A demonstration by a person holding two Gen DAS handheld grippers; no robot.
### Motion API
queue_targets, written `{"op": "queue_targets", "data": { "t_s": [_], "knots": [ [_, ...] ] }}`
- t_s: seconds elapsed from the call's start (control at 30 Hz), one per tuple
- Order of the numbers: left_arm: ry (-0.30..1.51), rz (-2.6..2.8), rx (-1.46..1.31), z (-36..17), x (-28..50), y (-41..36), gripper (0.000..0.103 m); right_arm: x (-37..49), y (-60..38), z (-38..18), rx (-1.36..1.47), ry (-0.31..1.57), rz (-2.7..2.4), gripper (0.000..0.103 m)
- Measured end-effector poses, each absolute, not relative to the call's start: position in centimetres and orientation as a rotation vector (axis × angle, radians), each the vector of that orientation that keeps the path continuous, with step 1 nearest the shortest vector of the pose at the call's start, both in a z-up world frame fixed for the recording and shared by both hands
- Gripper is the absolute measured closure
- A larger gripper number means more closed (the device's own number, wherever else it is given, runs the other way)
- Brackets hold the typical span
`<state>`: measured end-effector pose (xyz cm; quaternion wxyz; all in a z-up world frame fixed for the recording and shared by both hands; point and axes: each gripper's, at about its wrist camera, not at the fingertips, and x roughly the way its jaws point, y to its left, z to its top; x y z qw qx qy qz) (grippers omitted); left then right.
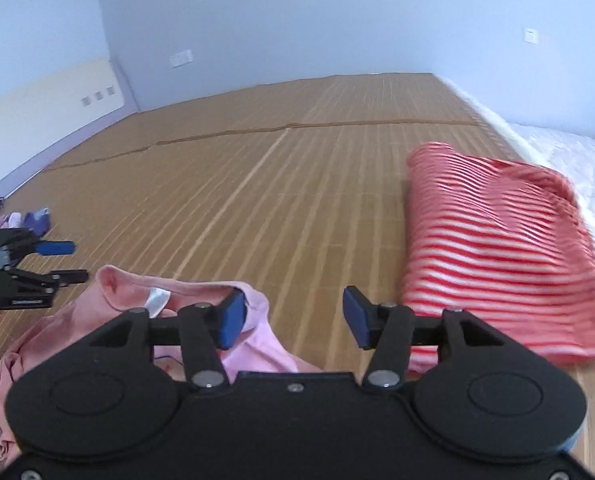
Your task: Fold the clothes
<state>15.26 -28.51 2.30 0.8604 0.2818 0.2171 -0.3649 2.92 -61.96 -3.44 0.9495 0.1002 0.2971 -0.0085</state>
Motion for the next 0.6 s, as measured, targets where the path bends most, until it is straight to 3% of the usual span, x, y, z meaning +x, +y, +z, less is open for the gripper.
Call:
{"op": "queue_targets", "data": {
  "t_s": [0.2, 0.33, 0.43, 0.6],
  "knots": [
    [0.441, -0.848, 0.633, 3.1, 11.3, -29.4, 0.044, 2.3, -63.2, -3.7, 0.369, 0.593, 0.043, 0.044],
    [0.449, -0.878, 0.685, 1.9, 10.8, -31.7, 0.044, 1.9, -63.3, -3.2, 0.278, 0.571, -0.091, 0.035],
    [0.489, -0.887, 0.674, 0.4, 11.6, -33.4, 0.044, 1.3, -65.0, -3.3, 0.428, 0.551, -0.004, 0.035],
    [0.509, -0.862, 0.656, -1.7, 13.2, -34.2, 0.044, 1.3, -64.4, -3.3, 0.324, 0.609, -0.048, 0.034]
  ]
}}
